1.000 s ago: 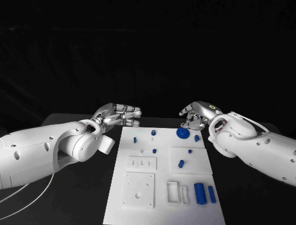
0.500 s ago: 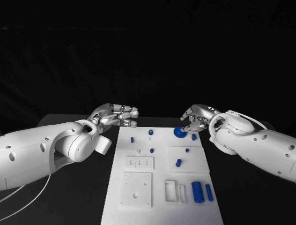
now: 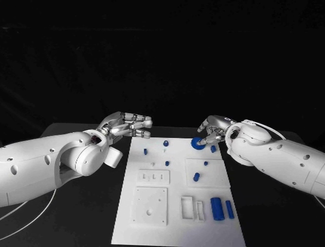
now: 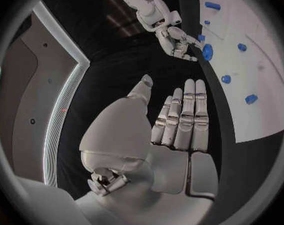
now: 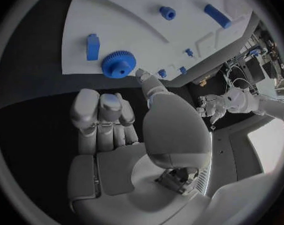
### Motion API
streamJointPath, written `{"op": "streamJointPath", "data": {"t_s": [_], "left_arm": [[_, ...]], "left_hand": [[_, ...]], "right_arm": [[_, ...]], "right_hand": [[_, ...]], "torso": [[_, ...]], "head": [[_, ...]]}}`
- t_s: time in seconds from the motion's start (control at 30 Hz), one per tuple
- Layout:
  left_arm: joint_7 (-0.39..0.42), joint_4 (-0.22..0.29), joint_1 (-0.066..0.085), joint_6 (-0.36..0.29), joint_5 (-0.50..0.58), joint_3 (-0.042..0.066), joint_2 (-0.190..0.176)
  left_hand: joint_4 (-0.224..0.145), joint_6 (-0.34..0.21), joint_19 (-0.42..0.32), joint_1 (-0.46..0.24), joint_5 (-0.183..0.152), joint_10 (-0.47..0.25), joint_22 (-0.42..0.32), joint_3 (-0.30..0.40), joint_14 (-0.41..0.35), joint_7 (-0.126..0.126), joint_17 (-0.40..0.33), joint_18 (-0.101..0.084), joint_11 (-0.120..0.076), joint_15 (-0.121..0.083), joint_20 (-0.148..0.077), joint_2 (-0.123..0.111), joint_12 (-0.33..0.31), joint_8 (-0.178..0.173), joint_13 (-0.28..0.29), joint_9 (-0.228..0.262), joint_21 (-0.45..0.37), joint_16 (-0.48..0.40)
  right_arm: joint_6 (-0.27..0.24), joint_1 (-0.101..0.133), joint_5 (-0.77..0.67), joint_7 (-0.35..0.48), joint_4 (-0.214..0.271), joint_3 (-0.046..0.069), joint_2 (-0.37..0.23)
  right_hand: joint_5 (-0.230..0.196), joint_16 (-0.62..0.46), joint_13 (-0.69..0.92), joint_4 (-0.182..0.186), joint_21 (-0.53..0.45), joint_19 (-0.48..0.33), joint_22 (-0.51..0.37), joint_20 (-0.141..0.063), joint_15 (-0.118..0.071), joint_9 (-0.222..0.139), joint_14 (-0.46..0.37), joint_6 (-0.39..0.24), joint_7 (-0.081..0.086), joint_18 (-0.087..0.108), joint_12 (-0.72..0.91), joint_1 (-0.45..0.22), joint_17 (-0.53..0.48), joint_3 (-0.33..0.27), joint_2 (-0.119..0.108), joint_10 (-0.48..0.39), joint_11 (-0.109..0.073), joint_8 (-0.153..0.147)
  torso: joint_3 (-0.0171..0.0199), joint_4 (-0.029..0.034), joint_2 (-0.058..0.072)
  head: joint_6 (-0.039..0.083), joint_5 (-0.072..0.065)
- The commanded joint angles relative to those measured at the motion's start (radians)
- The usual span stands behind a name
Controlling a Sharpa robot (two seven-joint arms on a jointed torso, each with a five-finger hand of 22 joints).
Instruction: Assemble the parts on the task board
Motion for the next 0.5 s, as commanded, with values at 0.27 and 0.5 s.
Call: {"op": "streamJointPath", "data": {"t_s": [0.27,0.5], "left_arm": [[0.002,0.002,0.001,0.017,0.002,0.0,-0.002],[0.0,0.0,0.001,0.016,0.002,0.0,-0.001]], "left_hand": [[0.001,-0.005,0.007,0.004,-0.006,-0.012,-0.003,-0.005,0.006,0.001,0.001,-0.017,0.001,0.0,0.002,0.001,-0.002,0.0,0.001,-0.001,-0.005,0.003],[0.004,-0.004,0.008,0.004,-0.006,-0.014,-0.004,-0.003,0.006,0.003,0.001,-0.016,0.004,0.001,0.003,-0.003,-0.002,0.0,0.001,-0.001,-0.005,0.003]], "right_arm": [[0.028,-0.01,-0.011,-0.012,-0.038,-0.003,0.02],[0.035,-0.015,0.001,0.0,-0.047,-0.004,0.028]], "right_hand": [[0.006,-0.004,0.0,-0.003,0.004,0.064,0.095,0.005,0.005,0.003,0.007,0.019,0.003,-0.011,-0.007,0.0,0.004,0.011,0.005,-0.002,0.01,0.001],[0.013,-0.006,0.0,-0.003,0.004,0.064,0.097,0.006,0.006,0.003,0.007,0.03,0.003,-0.011,-0.007,-0.004,0.005,0.014,0.009,-0.001,0.01,0.001]], "torso": [[0.0008,-0.0017,0.0],[0.0013,-0.0011,-0.001]], "head": [[-0.007,0.004],[-0.01,0.005]]}}
